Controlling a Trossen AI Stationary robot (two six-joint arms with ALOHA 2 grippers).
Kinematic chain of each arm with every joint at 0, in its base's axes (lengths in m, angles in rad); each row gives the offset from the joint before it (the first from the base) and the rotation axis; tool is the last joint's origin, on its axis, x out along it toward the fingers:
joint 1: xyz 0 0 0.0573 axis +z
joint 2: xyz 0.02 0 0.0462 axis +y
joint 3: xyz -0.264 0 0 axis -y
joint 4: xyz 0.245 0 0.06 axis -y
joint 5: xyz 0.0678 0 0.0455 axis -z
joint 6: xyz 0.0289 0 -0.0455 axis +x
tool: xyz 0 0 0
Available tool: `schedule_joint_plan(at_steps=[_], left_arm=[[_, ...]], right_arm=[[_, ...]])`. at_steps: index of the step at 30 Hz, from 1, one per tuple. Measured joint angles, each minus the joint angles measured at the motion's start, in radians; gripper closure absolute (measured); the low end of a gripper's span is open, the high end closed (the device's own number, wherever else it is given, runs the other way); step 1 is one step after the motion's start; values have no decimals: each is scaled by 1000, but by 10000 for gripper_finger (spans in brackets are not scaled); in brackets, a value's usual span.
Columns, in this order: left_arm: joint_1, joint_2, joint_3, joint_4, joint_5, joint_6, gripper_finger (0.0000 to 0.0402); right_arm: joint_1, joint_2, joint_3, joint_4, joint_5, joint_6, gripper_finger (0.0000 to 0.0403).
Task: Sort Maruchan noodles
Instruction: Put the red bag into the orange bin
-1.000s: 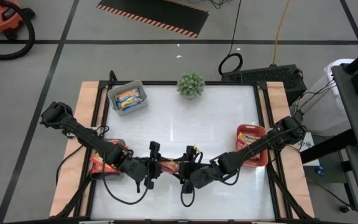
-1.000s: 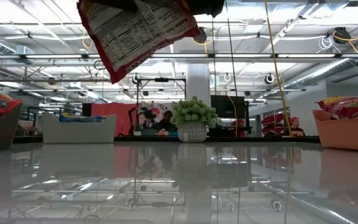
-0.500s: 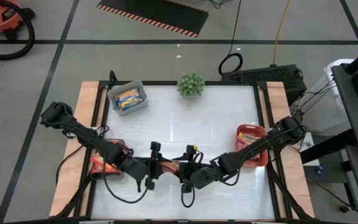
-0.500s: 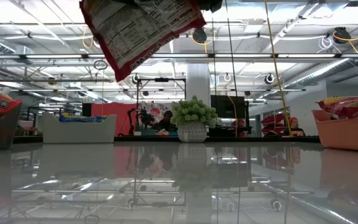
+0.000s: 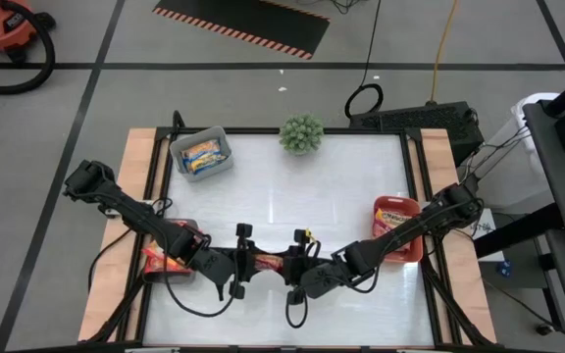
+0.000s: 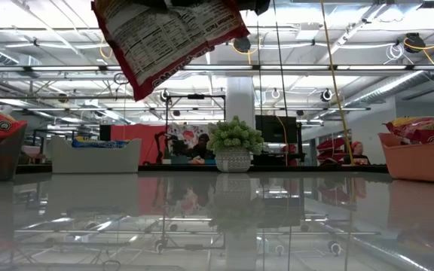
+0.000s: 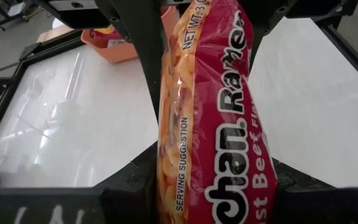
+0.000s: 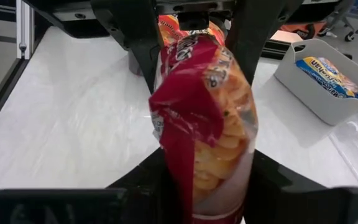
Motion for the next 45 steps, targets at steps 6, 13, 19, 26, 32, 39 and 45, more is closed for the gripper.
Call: schedule_joint_plan(at_steps=[6,13,19,26,32,39,45], left_arm=[[0,0,1,-1,3,-20,234],[-27,0,0,5,11,-43,144],[-67,-15,-1,-6,5,-4,100],[-106,-83,-1,-107,-42,-54,98],[-120,-104,-1,-139,-43,-72,98],[-119,-103,-1,-141,-43,-105,98],[-119,-103,-1,-142,-41,-96,98]], right_arm=[[8,-20,0,-35,0,-2,277],[27,-25,0,-79,4,-1,278],[54,-59,0,-189,2,108,278],[123,-168,0,-414,-5,342,278],[170,-283,0,-636,-105,623,278],[218,-399,0,-1005,-192,860,278],[229,-483,0,-1366,-323,1058,278]])
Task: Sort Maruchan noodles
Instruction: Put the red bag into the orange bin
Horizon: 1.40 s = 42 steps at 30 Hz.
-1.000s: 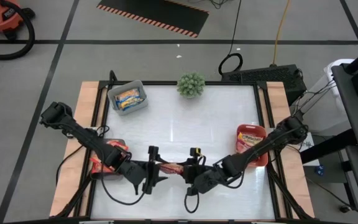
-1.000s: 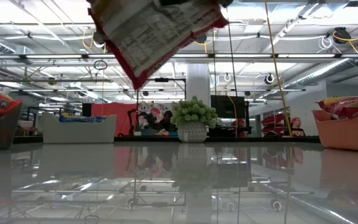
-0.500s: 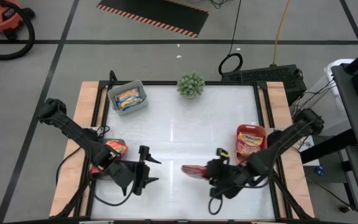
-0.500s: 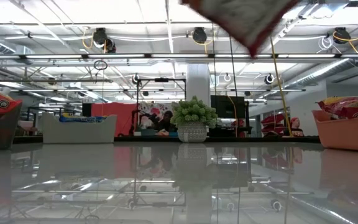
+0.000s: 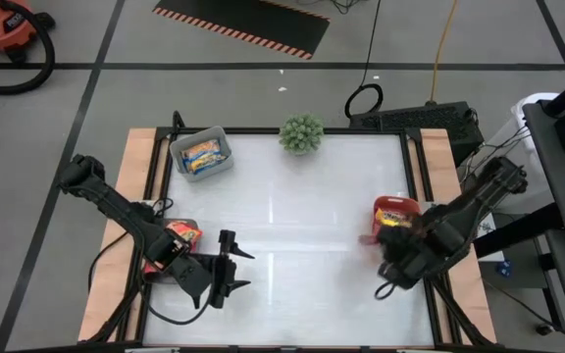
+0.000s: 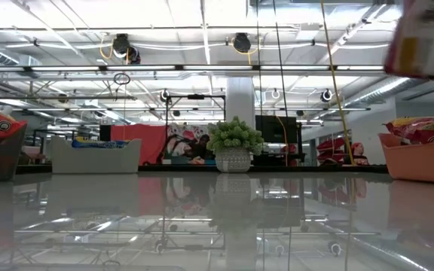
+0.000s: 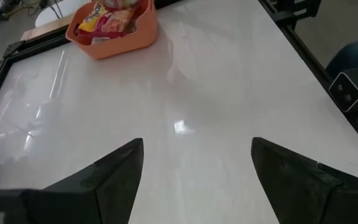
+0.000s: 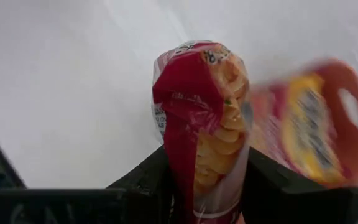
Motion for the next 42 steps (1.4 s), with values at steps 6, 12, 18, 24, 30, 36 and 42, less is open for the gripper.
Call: schedule_joint_plan(at_steps=[6,12,18,24,30,36,42], left_arm=[[5,0,0,-2,2,7,98],[2,0,0,-5,6,3,98],[2,0,0,-25,25,-1,98],[2,0,0,-27,26,-2,98],[2,0,0,-27,26,-3,98],[3,0,0,-27,26,-17,98],[3,0,0,-27,26,-26,98]], right_arm=[[-3,-95,-3,-87,73,-58,277],[-31,-119,-39,-91,173,-180,277],[-102,-118,-131,-94,78,-306,277],[-185,-138,-166,-94,13,-386,277],[-275,-177,-168,-93,13,-487,277],[-358,-209,-168,-93,10,-592,277],[-403,-211,-183,-91,10,-676,277]])
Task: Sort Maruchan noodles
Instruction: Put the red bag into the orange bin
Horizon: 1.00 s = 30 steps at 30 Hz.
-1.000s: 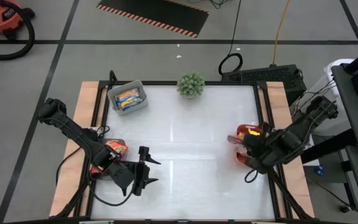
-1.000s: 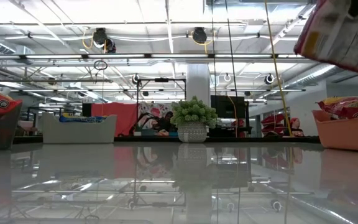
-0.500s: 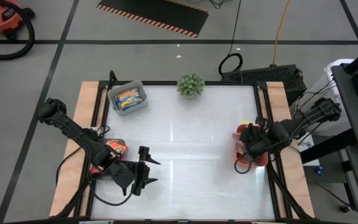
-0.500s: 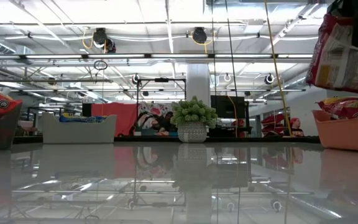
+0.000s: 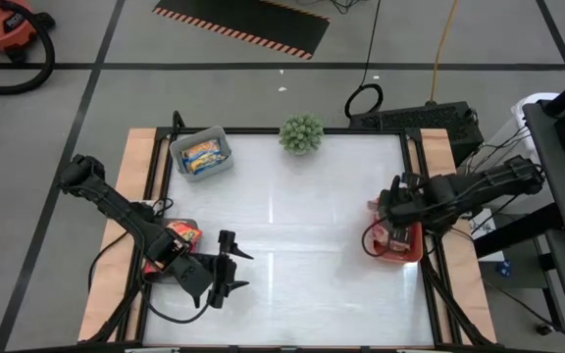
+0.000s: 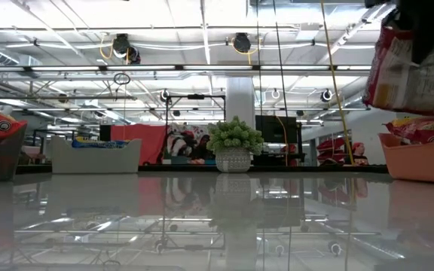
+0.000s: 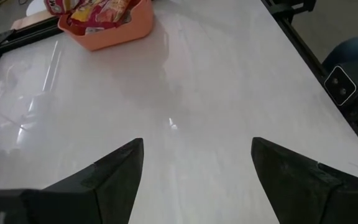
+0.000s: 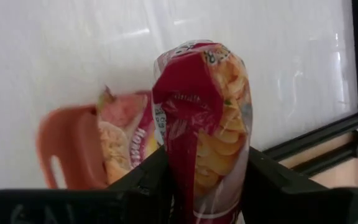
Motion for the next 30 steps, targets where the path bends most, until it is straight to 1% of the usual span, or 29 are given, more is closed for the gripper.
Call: schedule_joint_plan(at_steps=[2,6,12,16,23,26,30], left_arm=[[0,0,0,0,0,-9,98],[-1,0,0,0,1,-28,98],[-1,0,0,0,1,-23,98],[1,0,0,0,2,-23,98],[1,0,0,1,2,-35,98],[1,0,0,1,2,-36,98],[1,0,0,1,2,-45,98]], right_arm=[[-10,0,-36,-1,-12,-19,277],[-18,0,-152,-2,-99,-39,277],[-17,-1,-276,-13,-158,59,276],[-6,-1,-291,-8,-174,97,261],[4,1,-281,-3,-218,119,216],[4,1,-281,-2,-266,159,203],[4,1,-280,-2,-360,230,200]])
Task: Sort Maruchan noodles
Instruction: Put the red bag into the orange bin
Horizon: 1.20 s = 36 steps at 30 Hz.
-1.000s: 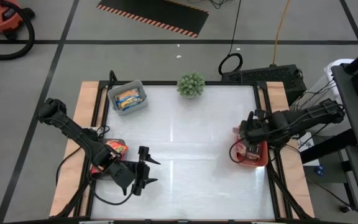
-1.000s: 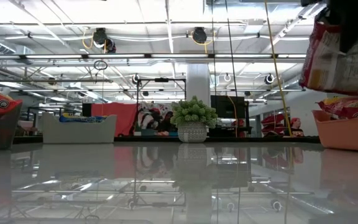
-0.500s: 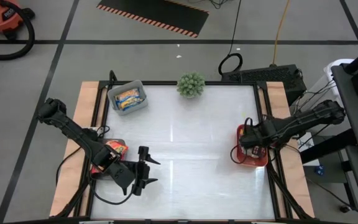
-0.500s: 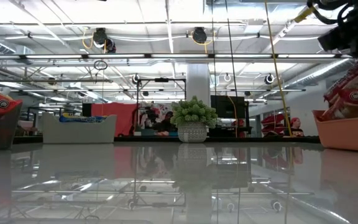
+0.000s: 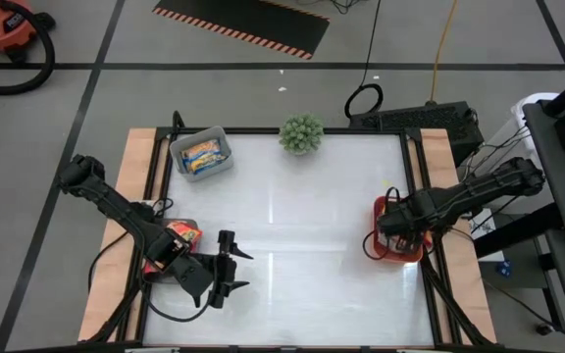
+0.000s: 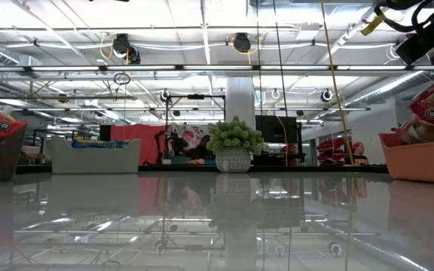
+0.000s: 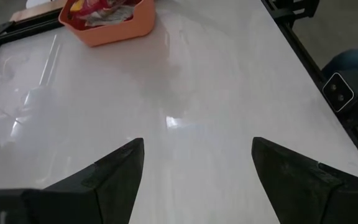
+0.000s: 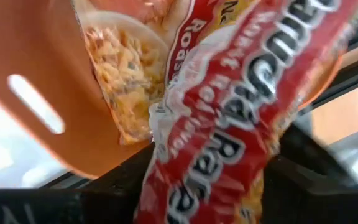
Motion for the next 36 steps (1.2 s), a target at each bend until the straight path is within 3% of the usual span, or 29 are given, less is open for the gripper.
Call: schedule_joint_plan(at_steps=[12,19,25,32,36], left_arm=[[0,0,0,0,0,0,98],[0,0,0,0,0,19,98],[0,0,0,0,0,19,98],[0,0,0,0,0,22,98],[0,0,0,0,0,21,98]], right_arm=[[-1,-20,1,41,-4,123,188],[-5,-30,2,7,40,118,151],[-21,-54,2,148,105,90,111],[-31,-55,2,216,105,153,95],[-31,-55,6,215,48,180,100]])
